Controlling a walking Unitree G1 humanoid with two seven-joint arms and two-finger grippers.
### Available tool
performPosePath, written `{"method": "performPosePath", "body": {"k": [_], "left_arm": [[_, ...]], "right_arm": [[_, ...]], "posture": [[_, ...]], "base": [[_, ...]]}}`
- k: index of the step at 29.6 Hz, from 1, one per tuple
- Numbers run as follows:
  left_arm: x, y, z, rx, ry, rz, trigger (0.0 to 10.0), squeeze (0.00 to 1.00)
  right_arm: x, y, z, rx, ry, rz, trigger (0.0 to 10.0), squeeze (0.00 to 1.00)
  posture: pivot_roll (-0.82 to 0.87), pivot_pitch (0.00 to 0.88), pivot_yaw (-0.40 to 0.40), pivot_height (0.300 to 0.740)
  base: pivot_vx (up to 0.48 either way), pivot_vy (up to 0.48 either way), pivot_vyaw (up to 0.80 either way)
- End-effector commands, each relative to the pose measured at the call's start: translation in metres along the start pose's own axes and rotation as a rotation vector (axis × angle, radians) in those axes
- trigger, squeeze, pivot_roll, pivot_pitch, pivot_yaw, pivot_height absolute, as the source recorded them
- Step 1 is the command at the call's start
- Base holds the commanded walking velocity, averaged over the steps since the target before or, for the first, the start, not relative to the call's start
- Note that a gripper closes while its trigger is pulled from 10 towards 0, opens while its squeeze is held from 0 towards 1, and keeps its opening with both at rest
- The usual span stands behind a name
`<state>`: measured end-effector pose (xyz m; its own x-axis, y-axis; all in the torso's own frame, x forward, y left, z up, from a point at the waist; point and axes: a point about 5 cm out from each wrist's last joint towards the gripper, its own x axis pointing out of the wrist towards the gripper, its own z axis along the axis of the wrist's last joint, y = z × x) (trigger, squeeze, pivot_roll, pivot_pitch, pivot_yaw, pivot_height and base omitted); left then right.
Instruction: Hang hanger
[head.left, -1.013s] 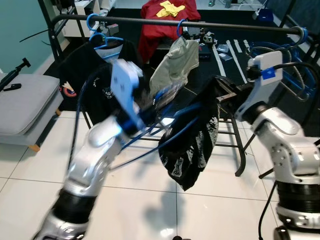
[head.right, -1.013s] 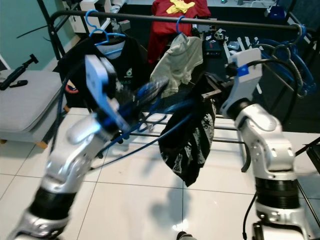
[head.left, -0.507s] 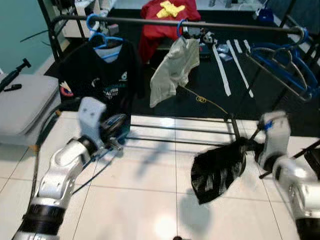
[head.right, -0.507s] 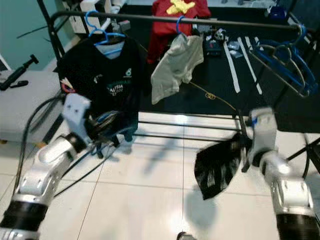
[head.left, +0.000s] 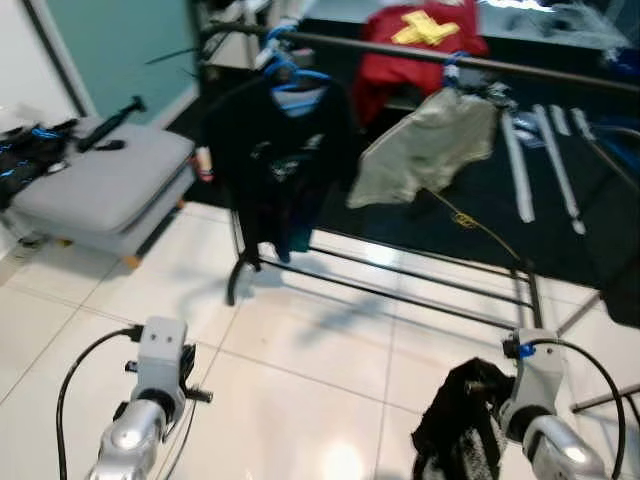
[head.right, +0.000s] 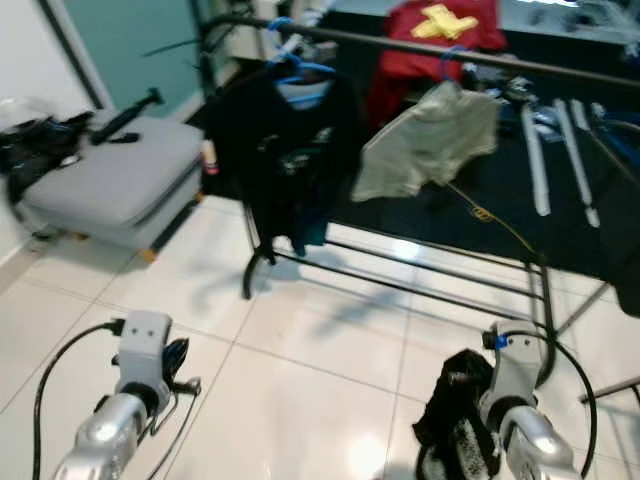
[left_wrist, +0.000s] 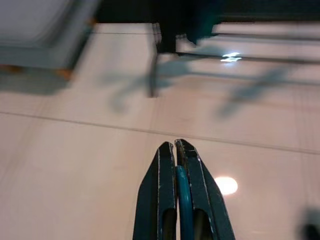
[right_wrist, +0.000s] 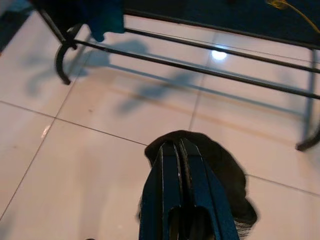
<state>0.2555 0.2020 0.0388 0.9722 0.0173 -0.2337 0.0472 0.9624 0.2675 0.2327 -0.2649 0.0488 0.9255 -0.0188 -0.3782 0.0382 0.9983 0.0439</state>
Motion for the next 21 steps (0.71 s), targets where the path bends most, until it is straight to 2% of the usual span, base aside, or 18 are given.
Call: {"method": "performPosePath", "body": {"k": [1,2,3,5,7,8,10,13,21], "left_arm": [[-0.006,0.001,-0.014,0.102,0.045,0.021,10.0,0.0],[-0.008,0.003,-0.023,0.171,0.084,0.059,10.0,0.0],[-0.008,0.003,-0.023,0.171,0.084,0.059,10.0,0.0],[-0.014,0.01,-0.039,0.255,0.136,0.119,10.0,0.0],[-0.016,0.011,-0.046,0.326,0.152,0.122,10.0,0.0],[-0.016,0.011,-0.046,0.326,0.152,0.122,10.0,0.0],[-0.02,0.012,-0.053,0.413,0.165,0.11,10.0,0.0],[-0.022,0.014,-0.053,0.46,0.159,0.117,10.0,0.0],[-0.024,0.014,-0.055,0.503,0.143,0.158,10.0,0.0]], "right_arm": [[-0.002,0.001,-0.007,-0.003,-0.012,-0.004,10.0,0.0],[-0.002,0.002,-0.012,0.0,-0.01,-0.007,10.0,0.0],[-0.002,0.002,-0.012,0.0,-0.01,-0.007,10.0,0.0],[-0.002,0.003,-0.016,0.009,-0.014,-0.008,10.0,0.0],[0.0,0.003,-0.016,0.013,-0.02,-0.003,10.0,0.0],[0.0,0.003,-0.016,0.013,-0.02,-0.003,10.0,0.0],[0.001,0.002,-0.015,0.013,-0.031,-0.003,10.0,0.0],[0.001,-0.001,-0.012,0.012,-0.048,-0.007,10.0,0.0],[0.004,-0.004,-0.008,0.002,-0.078,-0.007,10.0,0.0]], "posture": [[-0.03,0.09,-0.016,0.74],[-0.03,0.088,-0.017,0.74],[-0.03,0.088,-0.017,0.74],[-0.02,0.089,-0.022,0.74],[-0.02,0.092,-0.025,0.74],[-0.02,0.092,-0.025,0.74],[-0.02,0.091,-0.03,0.74],[-0.02,0.097,-0.03,0.74],[-0.01,0.107,-0.037,0.74]], "base": [[0.0,0.0,0.69],[0.0,0.0,0.69],[0.0,0.0,0.69],[0.0,0.0,0.69],[0.0,0.0,0.69],[0.0,0.0,0.69],[0.0,0.0,0.69],[0.0,0.0,0.69],[0.0,0.0,0.69]]}}
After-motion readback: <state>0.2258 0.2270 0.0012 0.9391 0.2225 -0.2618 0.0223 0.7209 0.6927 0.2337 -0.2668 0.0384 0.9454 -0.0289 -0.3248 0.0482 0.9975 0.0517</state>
